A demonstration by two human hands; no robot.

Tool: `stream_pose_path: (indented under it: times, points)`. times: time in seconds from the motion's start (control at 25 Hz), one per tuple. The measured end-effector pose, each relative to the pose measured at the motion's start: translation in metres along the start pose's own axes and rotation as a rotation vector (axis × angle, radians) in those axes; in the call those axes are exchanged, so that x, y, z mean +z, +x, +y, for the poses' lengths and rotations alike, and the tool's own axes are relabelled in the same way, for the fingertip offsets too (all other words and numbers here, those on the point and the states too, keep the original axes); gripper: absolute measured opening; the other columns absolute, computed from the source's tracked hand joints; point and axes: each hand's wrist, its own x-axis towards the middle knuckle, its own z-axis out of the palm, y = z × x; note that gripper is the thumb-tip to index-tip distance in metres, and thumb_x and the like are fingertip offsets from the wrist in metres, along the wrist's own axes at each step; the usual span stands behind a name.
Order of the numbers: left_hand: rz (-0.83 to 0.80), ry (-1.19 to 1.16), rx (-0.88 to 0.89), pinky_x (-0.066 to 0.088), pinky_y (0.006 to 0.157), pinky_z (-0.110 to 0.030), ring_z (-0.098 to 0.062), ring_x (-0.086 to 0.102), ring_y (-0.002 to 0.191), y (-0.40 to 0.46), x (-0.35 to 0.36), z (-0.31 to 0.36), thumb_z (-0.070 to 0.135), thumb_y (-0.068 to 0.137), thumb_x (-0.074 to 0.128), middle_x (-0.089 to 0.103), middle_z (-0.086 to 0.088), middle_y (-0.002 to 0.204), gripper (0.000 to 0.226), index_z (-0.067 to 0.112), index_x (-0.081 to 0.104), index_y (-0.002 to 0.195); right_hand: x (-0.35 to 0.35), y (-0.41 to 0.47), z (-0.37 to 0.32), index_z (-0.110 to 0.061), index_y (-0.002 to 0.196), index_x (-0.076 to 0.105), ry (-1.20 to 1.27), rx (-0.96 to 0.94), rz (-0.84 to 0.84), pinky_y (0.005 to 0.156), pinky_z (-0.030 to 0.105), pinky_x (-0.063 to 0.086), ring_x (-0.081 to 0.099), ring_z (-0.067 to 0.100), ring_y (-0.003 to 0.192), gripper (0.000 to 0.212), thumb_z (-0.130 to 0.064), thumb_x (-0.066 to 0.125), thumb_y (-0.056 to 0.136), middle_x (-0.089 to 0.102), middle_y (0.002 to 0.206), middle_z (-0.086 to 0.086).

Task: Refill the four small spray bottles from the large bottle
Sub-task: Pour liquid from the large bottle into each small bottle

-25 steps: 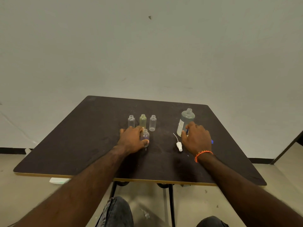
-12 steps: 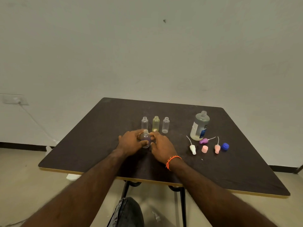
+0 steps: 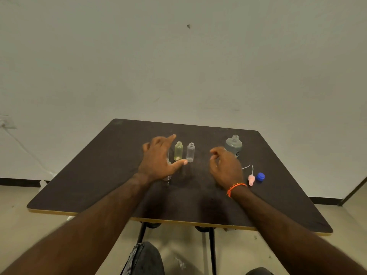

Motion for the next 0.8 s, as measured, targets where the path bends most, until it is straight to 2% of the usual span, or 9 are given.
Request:
stream_pose_path:
  times: [0.08,0.16,0.28,0.4,0.48,0.56,0.64,0.8]
  points:
    - [-0.004,0.015,0.097,0.025,0.103,-0.04,-0.015,0.037,0.137,0.02,0.007,0.028,0.076,0.08,0.065,0.054,0.004,0.142,0.089,0.029,0.042,0.153,-0.025,0.013,0.019,-0.025,0.107,0.063,-0.008,0.088,0.122,0.081,0.041,0.055,0.062,0.016,0.091,0.022,-0.018,0.06,0.086,0.067,0.099,-0.006]
    - [-0.056,0.003,0.163,0.022,0.106,-0.04,-0.015,0.035,0.139,0.038,0.023,0.057,0.072,0.082,0.065,0.054,0.002,0.143,0.085,0.03,0.043,0.152,-0.044,0.024,0.044,-0.022,0.115,0.061,-0.03,0.184,0.132,0.089,0.04,0.053,0.06,0.019,0.103,0.036,-0.014,0.065,0.08,0.065,0.111,-0.002]
    - [-0.211,0.052,0.19,0.021,0.109,-0.044,-0.016,0.028,0.146,0.065,0.057,0.093,0.075,0.084,0.06,0.05,0.005,0.151,0.084,0.031,0.04,0.153,-0.057,0.037,0.075,-0.021,0.134,0.05,-0.02,0.328,-0.022,0.099,0.044,0.052,0.057,0.023,0.117,0.062,-0.013,0.073,0.077,0.058,0.13,0.002]
    - [-0.323,0.042,0.108,0.018,0.113,-0.049,-0.024,0.022,0.153,0.087,0.089,0.118,0.075,0.084,0.061,0.042,-0.005,0.159,0.095,0.024,0.032,0.158,-0.059,0.05,0.093,-0.02,0.147,0.037,0.064,0.396,-0.2,0.103,0.045,0.05,0.055,0.027,0.126,0.082,-0.012,0.079,0.076,0.051,0.143,0.005]
    - [-0.351,-0.01,0.055,0.018,0.113,-0.048,-0.025,0.029,0.151,0.102,0.111,0.127,0.07,0.083,0.066,0.046,-0.007,0.155,0.096,0.022,0.029,0.158,-0.056,0.064,0.103,-0.019,0.147,0.037,0.072,0.357,-0.307,0.104,0.043,0.049,0.055,0.027,0.127,0.084,-0.013,0.081,0.076,0.052,0.143,0.005]
    - [-0.341,-0.087,0.014,0.022,0.105,-0.044,-0.022,0.045,0.139,0.113,0.13,0.129,0.064,0.083,0.07,0.059,0.002,0.141,0.086,0.025,0.038,0.152,-0.05,0.073,0.11,-0.018,0.143,0.042,0.052,0.298,-0.395,0.104,0.04,0.049,0.058,0.025,0.122,0.077,-0.016,0.082,0.077,0.058,0.137,0.005]
    - [-0.308,-0.177,-0.017,0.025,0.093,-0.039,-0.015,0.058,0.122,0.12,0.14,0.129,0.06,0.083,0.073,0.068,0.011,0.124,0.069,0.029,0.051,0.14,-0.043,0.078,0.115,-0.018,0.14,0.045,0.052,0.262,-0.401,0.103,0.041,0.05,0.06,0.025,0.119,0.07,-0.017,0.081,0.08,0.061,0.133,0.005]
    - [-0.285,-0.242,-0.017,0.028,0.092,-0.04,-0.009,0.063,0.112,0.126,0.135,0.124,0.058,0.079,0.079,0.07,0.015,0.117,0.06,0.033,0.061,0.13,-0.042,0.081,0.116,-0.019,0.136,0.051,0.094,0.237,-0.353,0.102,0.041,0.05,0.062,0.024,0.115,0.064,-0.017,0.082,0.08,0.063,0.129,0.004]
